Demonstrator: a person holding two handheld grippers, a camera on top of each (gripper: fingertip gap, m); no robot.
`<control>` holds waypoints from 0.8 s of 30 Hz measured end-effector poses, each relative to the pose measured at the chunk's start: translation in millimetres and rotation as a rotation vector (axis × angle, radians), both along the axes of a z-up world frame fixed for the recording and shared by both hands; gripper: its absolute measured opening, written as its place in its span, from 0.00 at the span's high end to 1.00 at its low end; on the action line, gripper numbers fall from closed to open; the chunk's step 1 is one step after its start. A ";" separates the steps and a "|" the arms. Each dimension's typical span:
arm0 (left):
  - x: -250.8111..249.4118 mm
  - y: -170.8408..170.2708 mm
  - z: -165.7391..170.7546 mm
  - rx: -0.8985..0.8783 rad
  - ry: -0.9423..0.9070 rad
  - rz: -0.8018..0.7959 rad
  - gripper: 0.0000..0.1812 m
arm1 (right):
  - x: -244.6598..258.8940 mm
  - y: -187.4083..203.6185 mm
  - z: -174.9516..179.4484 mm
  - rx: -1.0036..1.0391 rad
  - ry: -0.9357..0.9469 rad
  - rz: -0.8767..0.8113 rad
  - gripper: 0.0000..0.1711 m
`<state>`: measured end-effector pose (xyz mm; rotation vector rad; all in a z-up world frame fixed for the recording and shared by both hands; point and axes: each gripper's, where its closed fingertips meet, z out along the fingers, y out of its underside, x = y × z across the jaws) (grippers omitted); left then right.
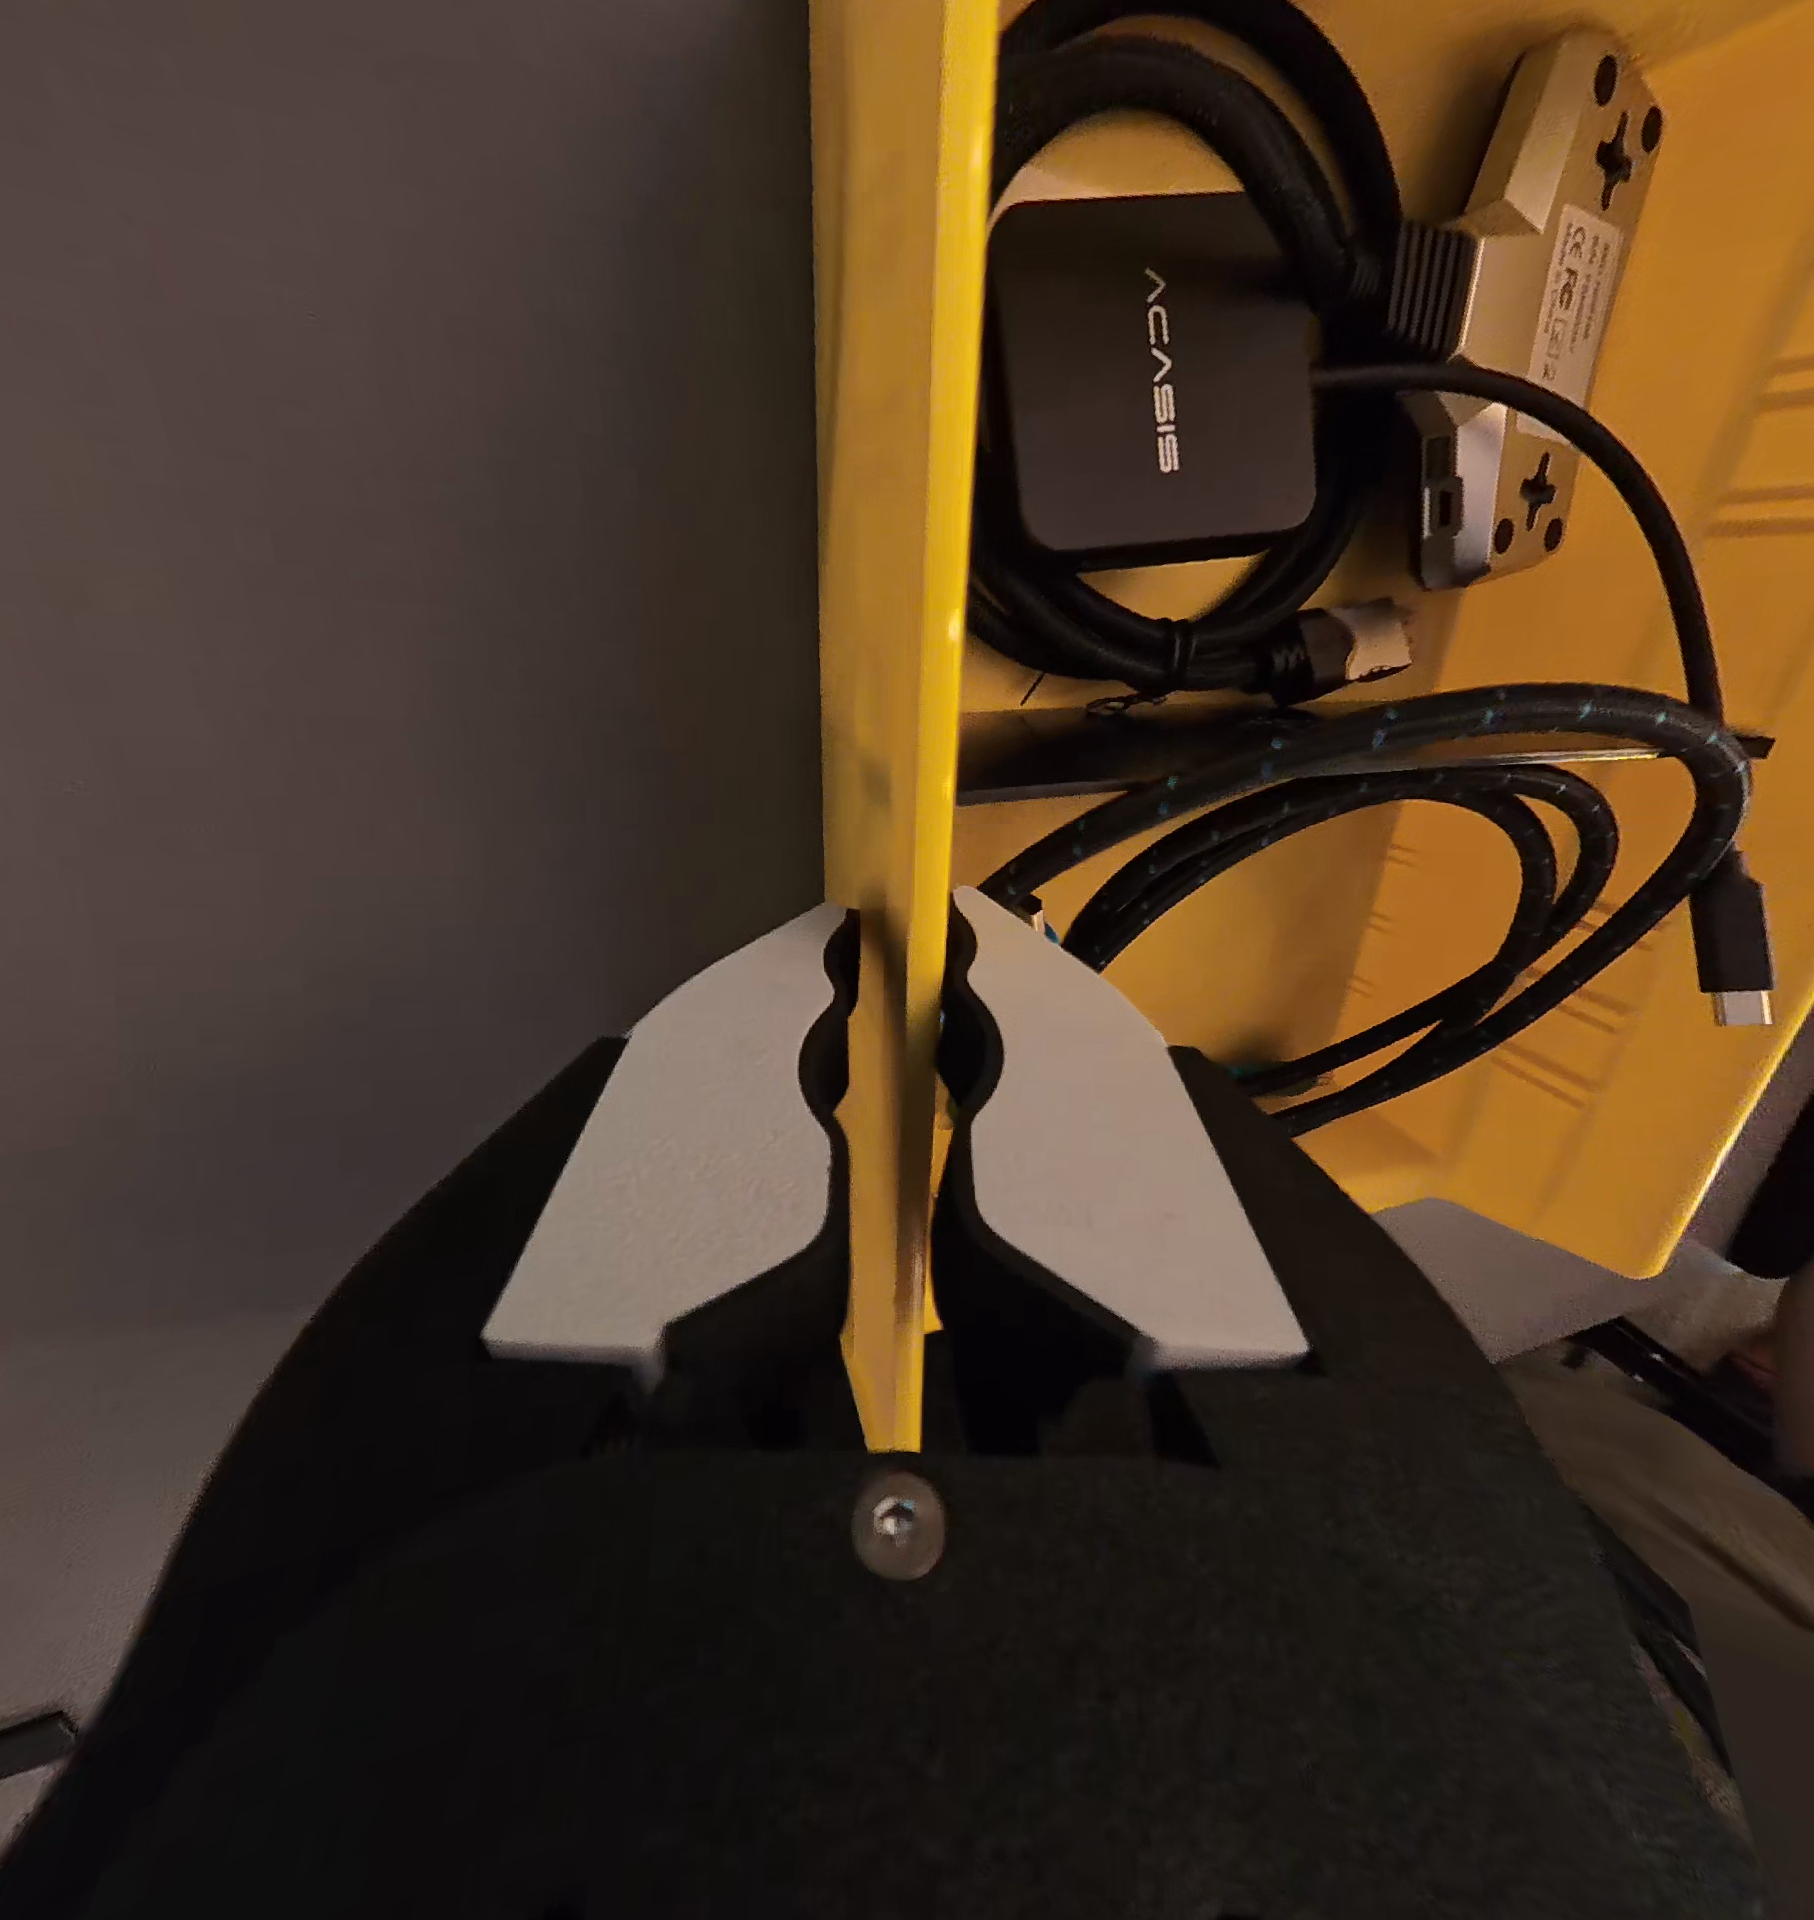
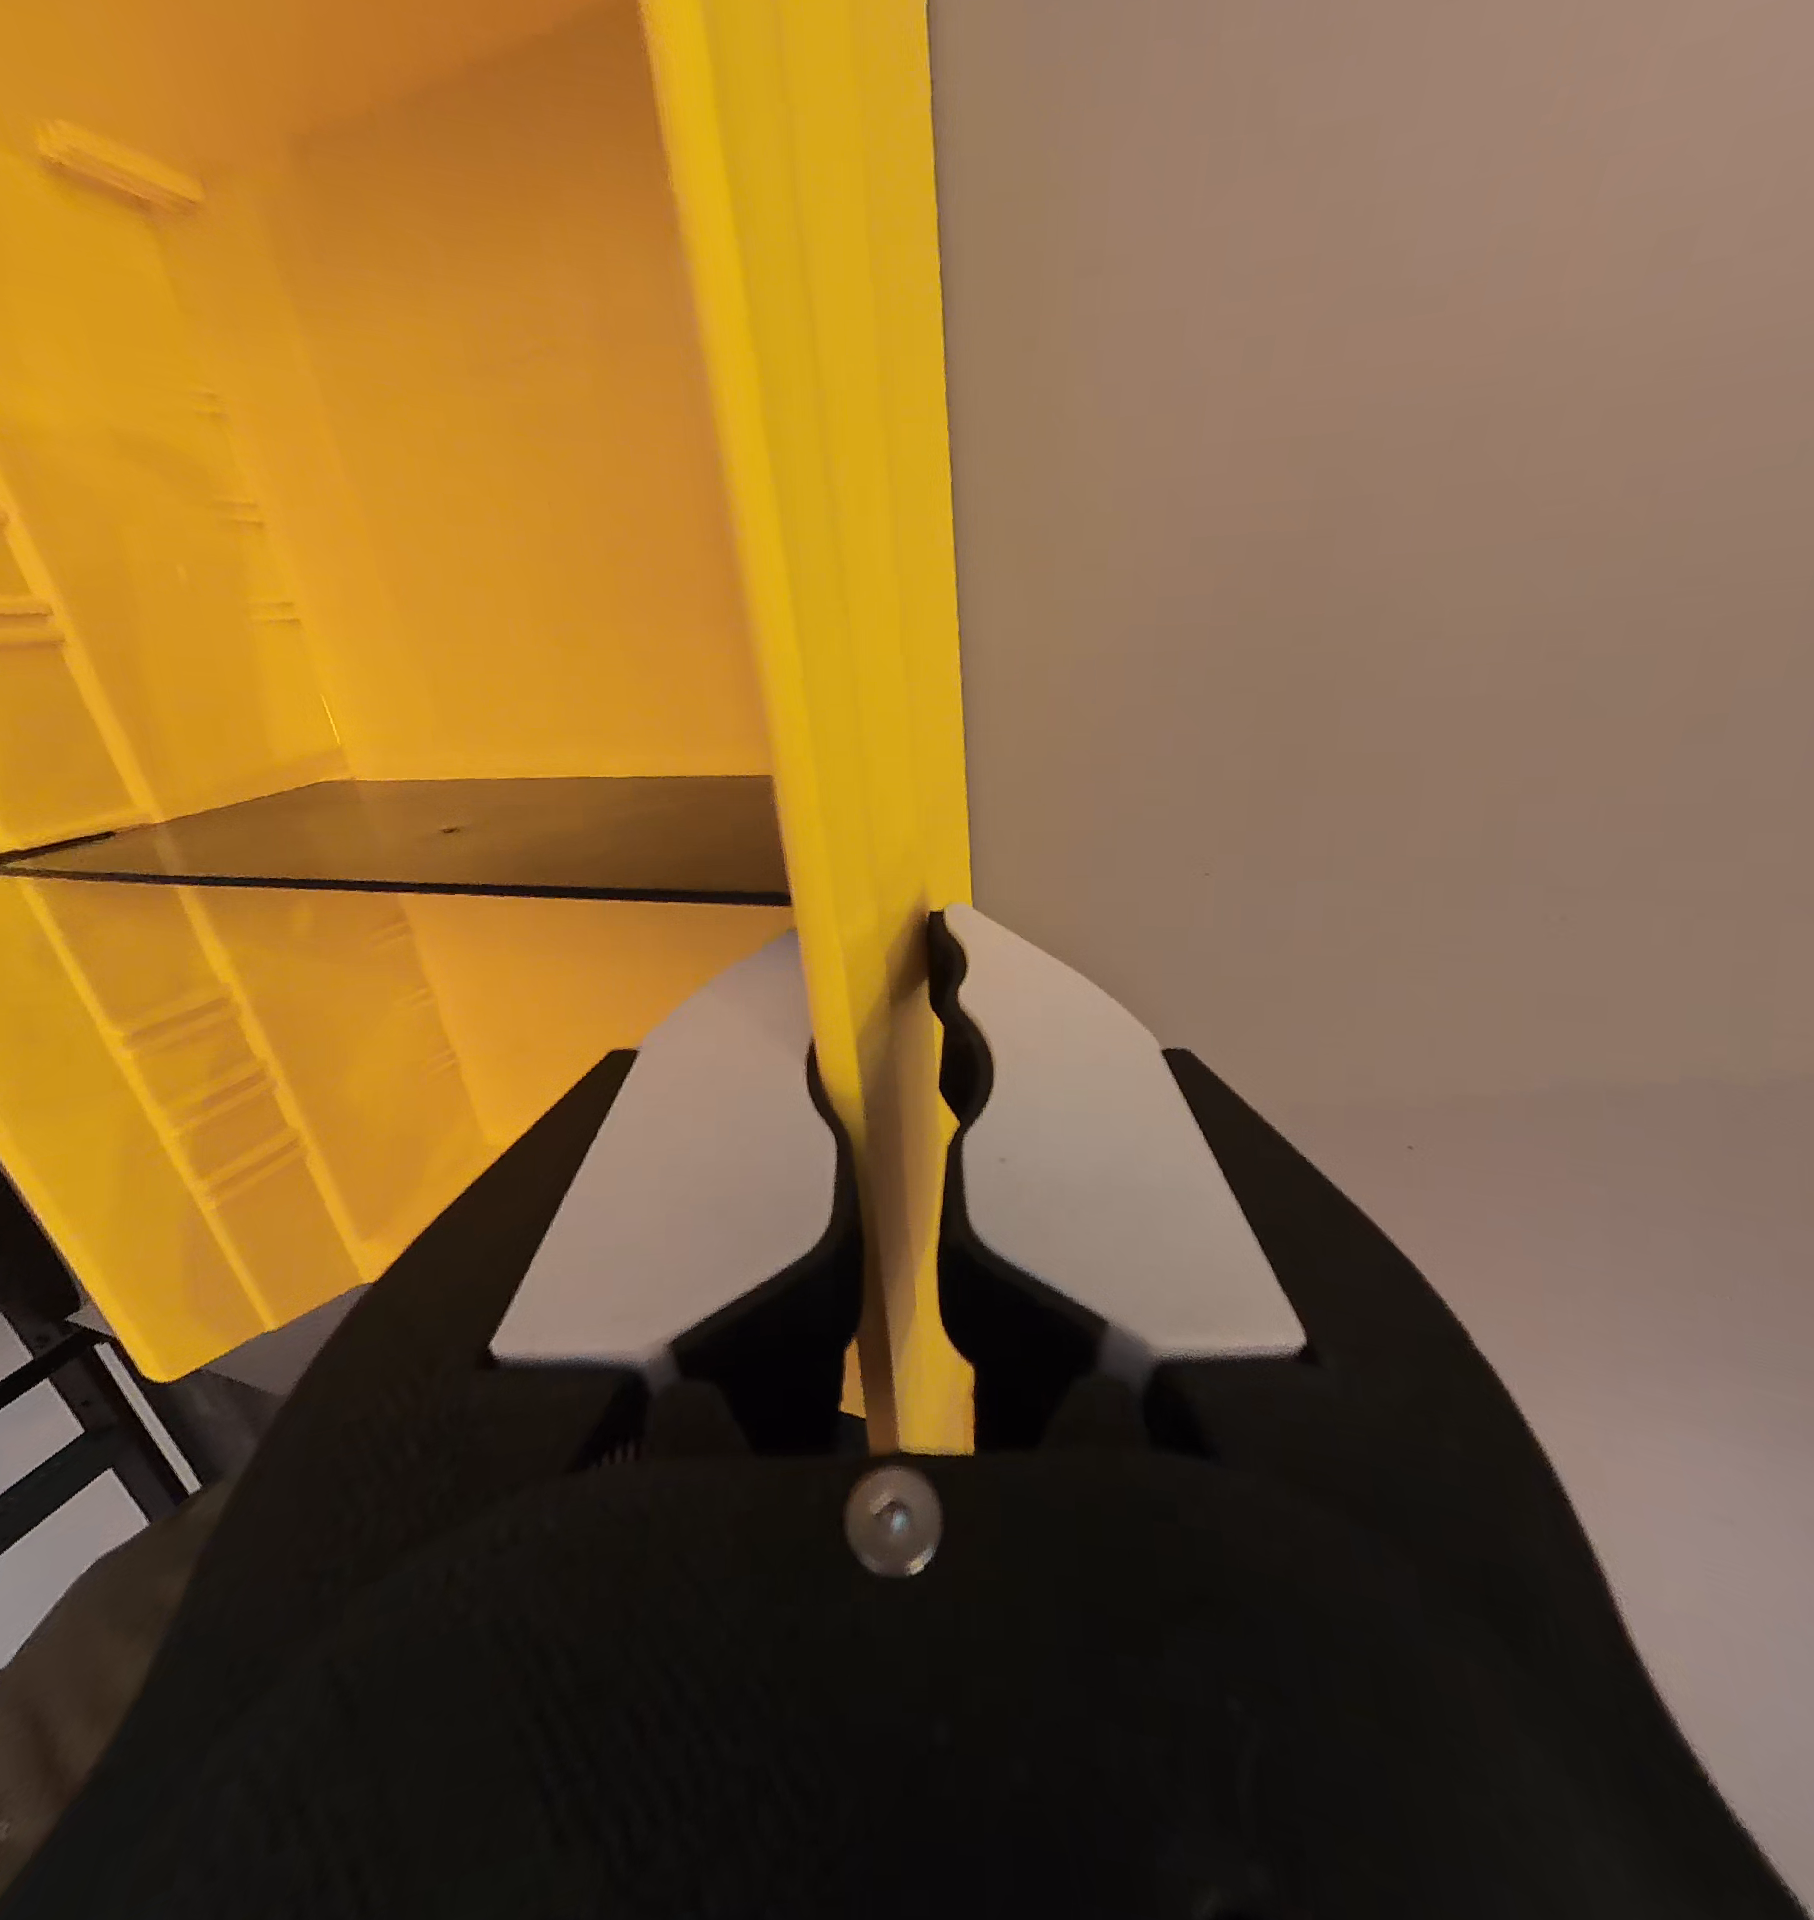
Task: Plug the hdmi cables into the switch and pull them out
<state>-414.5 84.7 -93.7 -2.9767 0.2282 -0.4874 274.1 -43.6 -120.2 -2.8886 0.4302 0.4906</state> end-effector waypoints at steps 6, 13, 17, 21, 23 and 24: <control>-0.7 -0.4 -1.3 0.047 0.030 -0.062 0.94 | 1.6 0.0 -0.9 -0.019 -0.029 -0.002 0.95; -5.2 1.0 -1.1 0.096 0.013 -0.076 0.94 | 1.4 0.3 -0.7 -0.010 -0.024 -0.014 0.95; -23.0 8.9 0.1 0.151 -0.011 0.014 0.94 | 2.2 0.3 -1.0 -0.008 -0.046 -0.027 0.95; -36.5 13.4 1.0 0.212 -0.067 0.092 0.93 | 3.3 -0.3 -1.6 -0.021 -0.075 -0.029 0.96; -36.4 12.2 1.1 0.234 -0.091 0.089 0.93 | 3.8 -0.5 -1.8 -0.023 -0.089 -0.037 0.96; -36.9 11.1 1.3 0.238 -0.097 0.089 0.93 | 4.0 -0.5 -2.0 -0.023 -0.094 -0.040 0.96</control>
